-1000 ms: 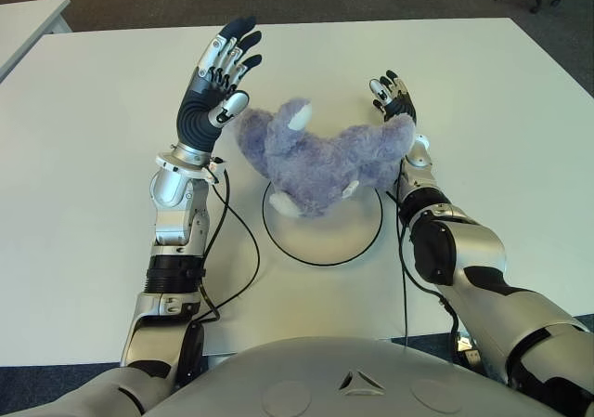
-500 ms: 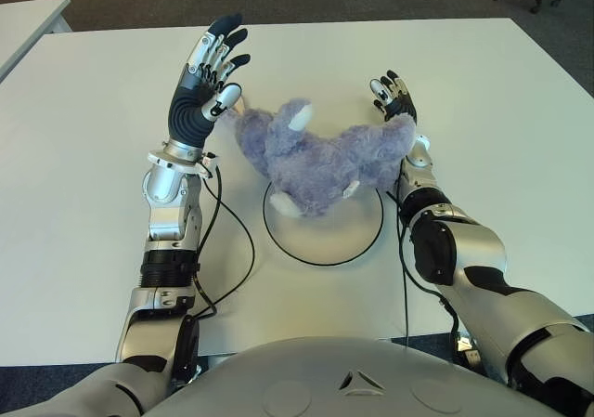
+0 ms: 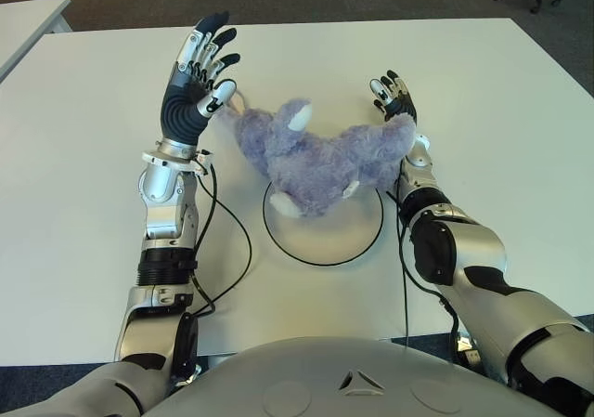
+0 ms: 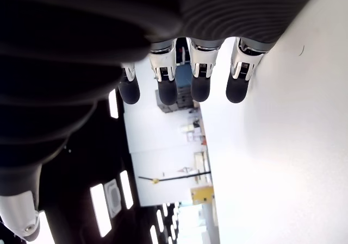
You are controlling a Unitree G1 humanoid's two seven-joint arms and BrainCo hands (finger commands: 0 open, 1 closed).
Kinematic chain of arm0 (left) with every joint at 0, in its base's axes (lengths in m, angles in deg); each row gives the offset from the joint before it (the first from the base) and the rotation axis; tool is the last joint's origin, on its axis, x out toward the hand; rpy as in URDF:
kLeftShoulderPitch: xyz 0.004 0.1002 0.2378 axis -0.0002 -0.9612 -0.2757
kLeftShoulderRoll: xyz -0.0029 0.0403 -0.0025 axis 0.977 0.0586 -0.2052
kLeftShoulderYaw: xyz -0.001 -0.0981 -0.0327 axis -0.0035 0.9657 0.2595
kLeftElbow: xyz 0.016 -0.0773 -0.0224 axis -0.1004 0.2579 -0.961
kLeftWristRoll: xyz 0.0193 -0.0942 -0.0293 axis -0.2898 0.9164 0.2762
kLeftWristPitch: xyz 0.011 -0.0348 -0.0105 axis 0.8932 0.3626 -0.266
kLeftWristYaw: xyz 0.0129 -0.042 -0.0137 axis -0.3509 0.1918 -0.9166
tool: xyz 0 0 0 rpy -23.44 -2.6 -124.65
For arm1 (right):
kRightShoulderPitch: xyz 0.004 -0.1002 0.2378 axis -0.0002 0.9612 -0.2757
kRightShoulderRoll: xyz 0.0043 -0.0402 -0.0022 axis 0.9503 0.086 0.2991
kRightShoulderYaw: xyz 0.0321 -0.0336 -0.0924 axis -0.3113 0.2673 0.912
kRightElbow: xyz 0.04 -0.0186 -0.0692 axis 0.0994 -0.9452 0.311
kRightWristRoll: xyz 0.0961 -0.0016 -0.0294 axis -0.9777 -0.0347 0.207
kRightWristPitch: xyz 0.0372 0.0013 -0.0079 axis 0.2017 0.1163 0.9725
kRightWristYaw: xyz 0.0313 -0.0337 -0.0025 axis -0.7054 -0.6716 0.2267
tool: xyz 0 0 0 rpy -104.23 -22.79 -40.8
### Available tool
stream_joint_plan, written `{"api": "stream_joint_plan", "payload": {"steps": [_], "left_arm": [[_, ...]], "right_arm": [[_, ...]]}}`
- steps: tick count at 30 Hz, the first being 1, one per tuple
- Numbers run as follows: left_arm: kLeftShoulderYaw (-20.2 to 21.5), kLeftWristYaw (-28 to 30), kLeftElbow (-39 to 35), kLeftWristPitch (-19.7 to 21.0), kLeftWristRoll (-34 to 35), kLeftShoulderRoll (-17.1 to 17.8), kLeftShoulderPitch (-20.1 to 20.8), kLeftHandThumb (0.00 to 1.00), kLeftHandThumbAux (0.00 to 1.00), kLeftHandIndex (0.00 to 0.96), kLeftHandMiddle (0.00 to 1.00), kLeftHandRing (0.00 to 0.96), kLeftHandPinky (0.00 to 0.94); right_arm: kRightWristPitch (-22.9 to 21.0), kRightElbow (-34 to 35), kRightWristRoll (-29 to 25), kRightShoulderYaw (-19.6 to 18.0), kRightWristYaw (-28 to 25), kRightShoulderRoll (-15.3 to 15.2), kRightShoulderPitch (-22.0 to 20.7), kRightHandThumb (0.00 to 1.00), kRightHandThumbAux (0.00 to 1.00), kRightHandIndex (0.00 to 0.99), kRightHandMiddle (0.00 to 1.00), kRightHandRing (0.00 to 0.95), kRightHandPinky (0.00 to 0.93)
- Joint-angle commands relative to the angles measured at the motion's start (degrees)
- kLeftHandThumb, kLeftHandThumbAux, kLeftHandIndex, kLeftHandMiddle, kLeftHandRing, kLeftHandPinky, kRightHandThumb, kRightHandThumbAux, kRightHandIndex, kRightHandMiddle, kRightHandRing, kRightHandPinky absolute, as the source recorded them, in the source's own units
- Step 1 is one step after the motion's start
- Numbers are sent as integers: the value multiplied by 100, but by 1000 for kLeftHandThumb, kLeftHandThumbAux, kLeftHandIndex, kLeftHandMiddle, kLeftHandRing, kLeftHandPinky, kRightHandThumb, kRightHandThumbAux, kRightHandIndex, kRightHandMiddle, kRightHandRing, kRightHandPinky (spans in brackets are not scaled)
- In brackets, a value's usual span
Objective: Put the doll into the plate.
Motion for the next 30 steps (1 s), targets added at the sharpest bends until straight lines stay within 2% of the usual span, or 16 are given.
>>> {"api": "stream_joint_plan", "payload": {"steps": [1,7,8,9,18,23,30], "left_arm": [[60,-37,176,-6,57,28,84,231,528,0,60,87,131],[120,-115,279,-76,20,25,124,238,532,0,71,95,138],[139,-155,324,-136,-35,24,139,180,530,0,80,99,135],[156,-179,369,-185,-55,16,155,164,529,0,83,100,135],[210,-262,612,-439,-98,-23,247,112,542,0,106,115,124],[222,-371,734,-597,-204,-17,277,50,509,0,116,126,123],[219,-541,844,-742,-363,-4,310,29,490,0,129,136,124]], "right_arm": [[-282,-293,-18,-13,31,101,374,67,600,16,44,42,60],[-297,-296,-29,-22,16,94,371,71,581,20,43,42,64],[-303,-297,-31,-24,13,93,369,69,576,22,40,38,57],[-308,-298,-32,-25,8,90,368,69,574,23,39,37,55],[-309,-300,-30,-23,8,90,362,65,585,20,39,38,58],[-310,-300,-34,-27,10,90,362,63,586,19,40,38,56],[-314,-300,-39,-33,17,87,367,64,591,20,42,40,60]]}}
